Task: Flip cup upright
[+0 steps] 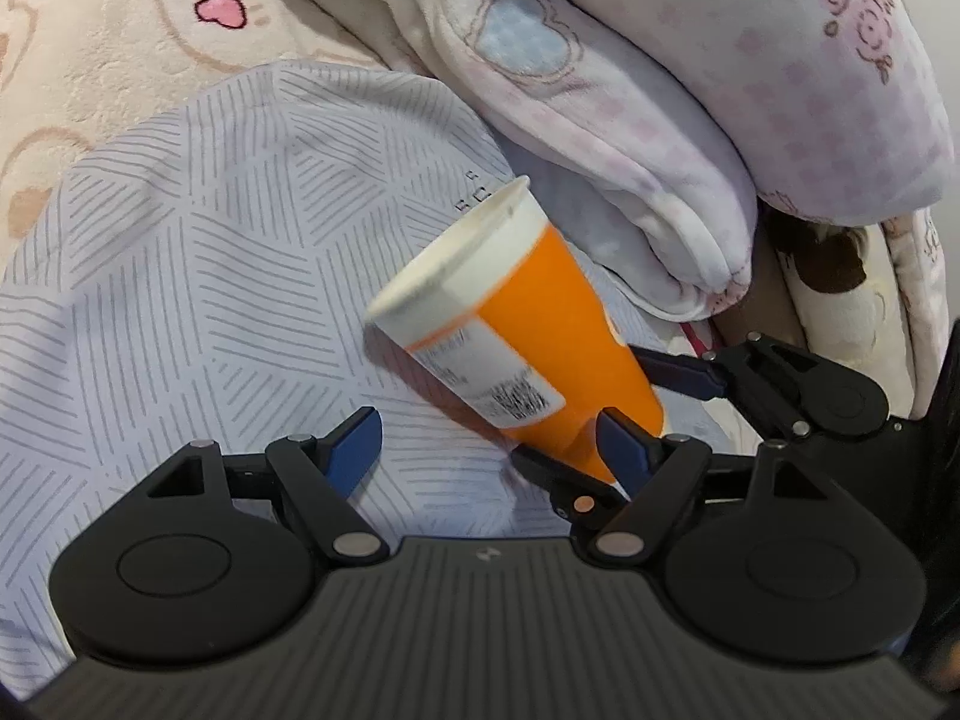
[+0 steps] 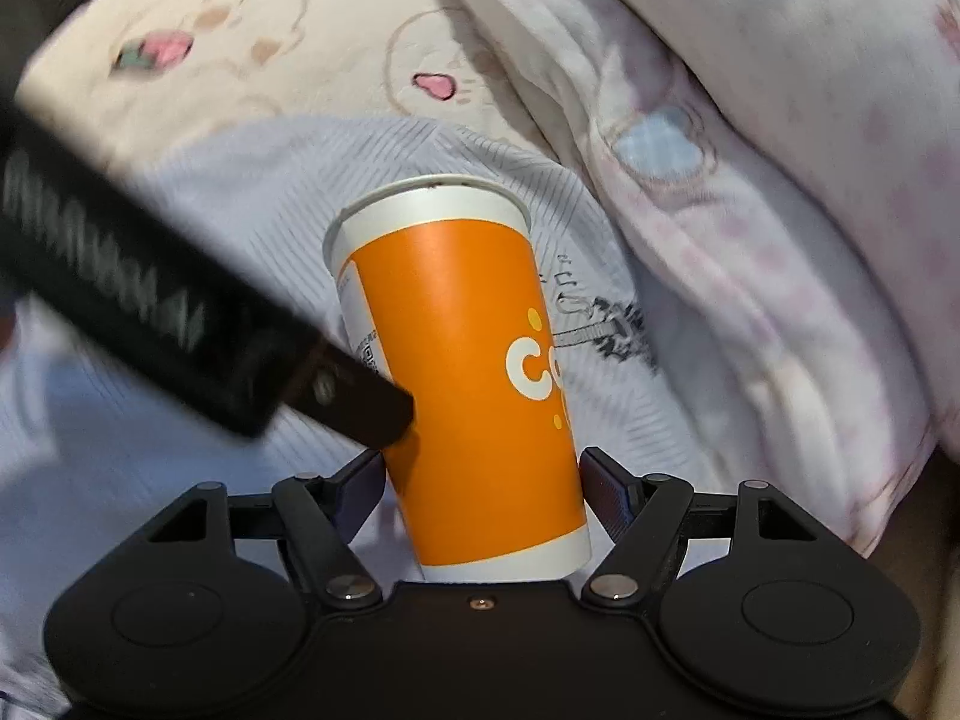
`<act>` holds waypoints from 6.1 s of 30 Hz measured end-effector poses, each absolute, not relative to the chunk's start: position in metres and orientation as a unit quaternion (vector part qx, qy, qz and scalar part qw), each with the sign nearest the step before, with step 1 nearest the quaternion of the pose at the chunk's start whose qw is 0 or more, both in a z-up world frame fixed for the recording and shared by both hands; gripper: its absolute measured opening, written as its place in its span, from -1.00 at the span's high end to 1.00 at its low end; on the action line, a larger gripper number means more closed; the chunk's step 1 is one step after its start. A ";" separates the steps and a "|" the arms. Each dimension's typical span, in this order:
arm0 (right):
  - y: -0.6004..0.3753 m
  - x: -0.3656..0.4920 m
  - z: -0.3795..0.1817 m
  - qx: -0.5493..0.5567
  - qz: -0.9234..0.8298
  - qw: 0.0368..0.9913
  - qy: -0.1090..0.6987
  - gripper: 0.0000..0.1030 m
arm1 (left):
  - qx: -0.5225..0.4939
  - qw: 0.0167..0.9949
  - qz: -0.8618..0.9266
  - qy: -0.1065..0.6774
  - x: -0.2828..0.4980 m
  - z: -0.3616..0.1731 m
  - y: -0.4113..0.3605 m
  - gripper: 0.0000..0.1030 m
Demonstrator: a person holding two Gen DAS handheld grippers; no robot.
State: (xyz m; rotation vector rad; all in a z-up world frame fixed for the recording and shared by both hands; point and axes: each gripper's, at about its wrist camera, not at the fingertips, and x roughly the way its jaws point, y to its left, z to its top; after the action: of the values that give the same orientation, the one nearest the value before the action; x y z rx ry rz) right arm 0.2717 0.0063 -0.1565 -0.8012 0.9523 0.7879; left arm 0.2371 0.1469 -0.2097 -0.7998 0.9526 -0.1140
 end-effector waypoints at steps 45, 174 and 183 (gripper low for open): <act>-0.098 0.163 -0.143 0.076 0.197 0.748 0.629 -0.44 | -0.306 0.733 -0.202 0.573 0.176 -0.201 0.099 -0.56; -0.197 -0.066 0.030 0.044 -0.033 0.924 0.377 -0.86 | 0.038 0.889 -0.085 0.448 -0.017 0.005 0.007 -0.97; -0.182 -0.074 0.040 0.035 -0.059 0.926 0.370 -0.86 | 0.007 0.894 -0.060 0.444 -0.027 0.009 0.015 -0.97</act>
State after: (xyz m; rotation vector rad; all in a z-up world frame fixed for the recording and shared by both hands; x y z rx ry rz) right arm -0.0740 -0.1819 0.0404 0.0722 0.7589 -0.1214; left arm -0.0271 0.0152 0.0087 0.0138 0.9210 -0.1255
